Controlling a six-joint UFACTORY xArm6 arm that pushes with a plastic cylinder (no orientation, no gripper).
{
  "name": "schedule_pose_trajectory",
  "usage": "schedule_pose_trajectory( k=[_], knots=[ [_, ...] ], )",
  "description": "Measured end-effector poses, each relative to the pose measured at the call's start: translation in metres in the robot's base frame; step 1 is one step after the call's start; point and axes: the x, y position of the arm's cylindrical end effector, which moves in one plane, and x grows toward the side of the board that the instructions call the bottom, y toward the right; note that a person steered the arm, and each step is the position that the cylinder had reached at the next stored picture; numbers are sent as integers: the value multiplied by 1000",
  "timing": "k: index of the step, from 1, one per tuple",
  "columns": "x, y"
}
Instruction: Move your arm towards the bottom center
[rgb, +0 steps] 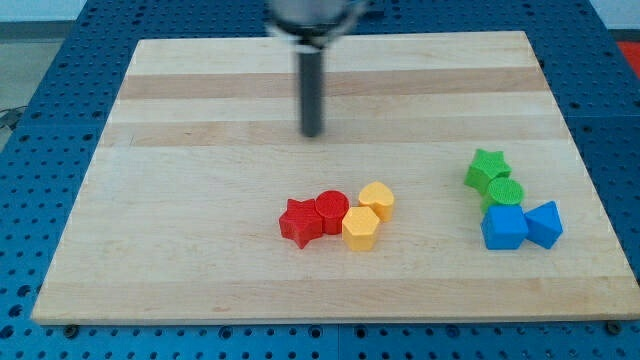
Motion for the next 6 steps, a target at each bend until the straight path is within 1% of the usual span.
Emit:
schedule_pose_trajectory(
  k=[1, 2, 3, 4, 5, 6],
  knots=[
    [0, -93],
    [0, -100],
    [48, -105],
    [190, -112],
    [213, -112],
    [234, -83]
  ],
)
